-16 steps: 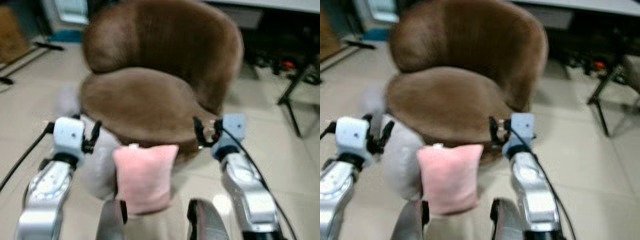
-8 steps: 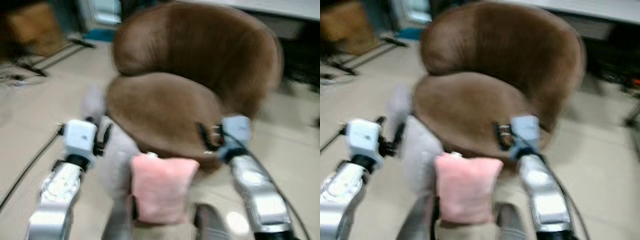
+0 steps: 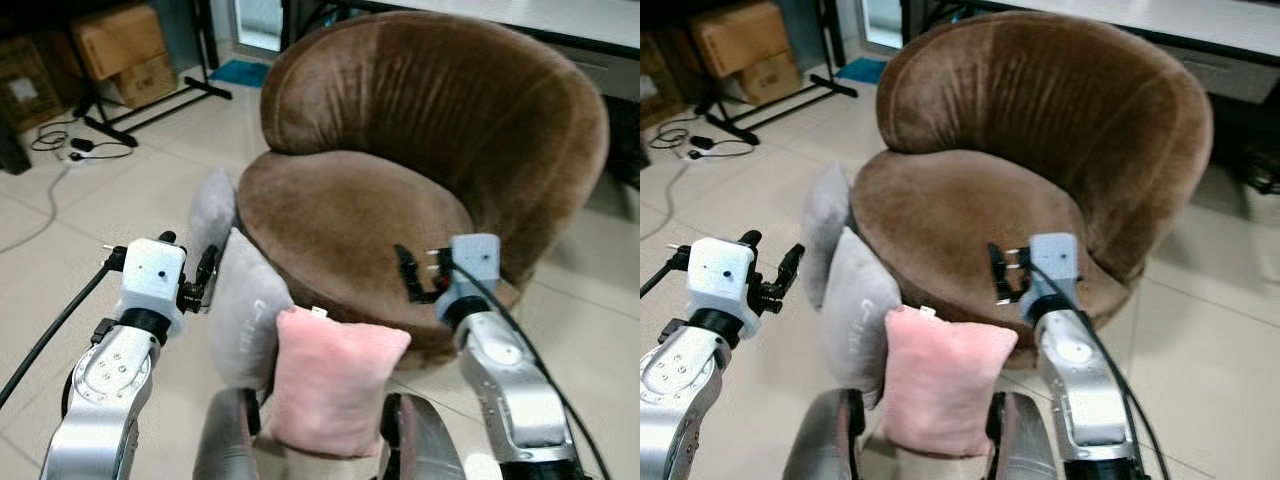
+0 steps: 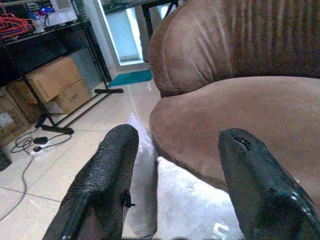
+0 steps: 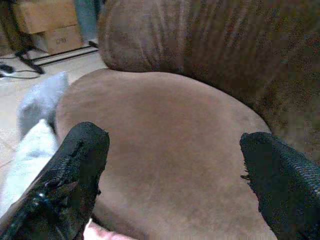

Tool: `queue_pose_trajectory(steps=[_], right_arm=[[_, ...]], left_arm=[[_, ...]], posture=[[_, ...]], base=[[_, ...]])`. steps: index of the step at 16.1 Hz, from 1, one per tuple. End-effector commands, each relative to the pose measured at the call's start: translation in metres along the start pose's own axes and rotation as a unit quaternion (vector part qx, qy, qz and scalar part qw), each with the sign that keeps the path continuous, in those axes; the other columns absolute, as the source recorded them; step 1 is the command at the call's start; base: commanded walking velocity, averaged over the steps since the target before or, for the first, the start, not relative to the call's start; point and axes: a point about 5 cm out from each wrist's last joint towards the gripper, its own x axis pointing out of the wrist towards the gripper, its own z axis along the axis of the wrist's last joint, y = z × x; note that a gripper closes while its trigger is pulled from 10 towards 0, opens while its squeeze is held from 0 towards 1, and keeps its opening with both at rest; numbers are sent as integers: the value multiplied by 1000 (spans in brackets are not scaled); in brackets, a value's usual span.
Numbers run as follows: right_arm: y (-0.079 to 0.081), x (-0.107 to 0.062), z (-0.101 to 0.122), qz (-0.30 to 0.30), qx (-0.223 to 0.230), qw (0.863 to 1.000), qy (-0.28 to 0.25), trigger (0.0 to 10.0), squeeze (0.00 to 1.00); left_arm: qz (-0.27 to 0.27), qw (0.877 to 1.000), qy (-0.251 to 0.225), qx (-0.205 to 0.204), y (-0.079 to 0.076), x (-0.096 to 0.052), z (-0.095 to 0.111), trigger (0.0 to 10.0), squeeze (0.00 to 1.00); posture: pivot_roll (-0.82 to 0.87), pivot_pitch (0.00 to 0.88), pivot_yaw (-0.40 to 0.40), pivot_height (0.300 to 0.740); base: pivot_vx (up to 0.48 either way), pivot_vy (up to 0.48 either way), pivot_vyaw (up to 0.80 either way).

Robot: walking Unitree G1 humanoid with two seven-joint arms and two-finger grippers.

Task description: Move the pillow to the sofa from floor

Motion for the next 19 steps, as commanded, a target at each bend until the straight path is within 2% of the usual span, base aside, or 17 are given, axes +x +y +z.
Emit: queue_pose_trajectory(steps=[1,10,16,19], right_arm=[[-1,3,4,6,1,1000,-5,10000,0],[5,10,-2,29,11,999,5,10000,0],[2,5,-10,-15,28,999,15,10000,0],[3,4,-10,-26,34,999,15,10000,0]], left_arm=[[1,1000,2,9,0,-1,0,10000,0],[-4,1000,8,17,3,-4,-1,10000,0],[-10,1000,7,2,2,-2,-1,10000,0],[-12,1000,6,-1,2,-2,-1,10000,0]], posture=[[77,0,-23,560],[94,0,-21,470],[86,0,-12,470],[85,0,-8,470]], base=[[0,0,0],[0,0,0],[0,0,0],[281,0,0]])
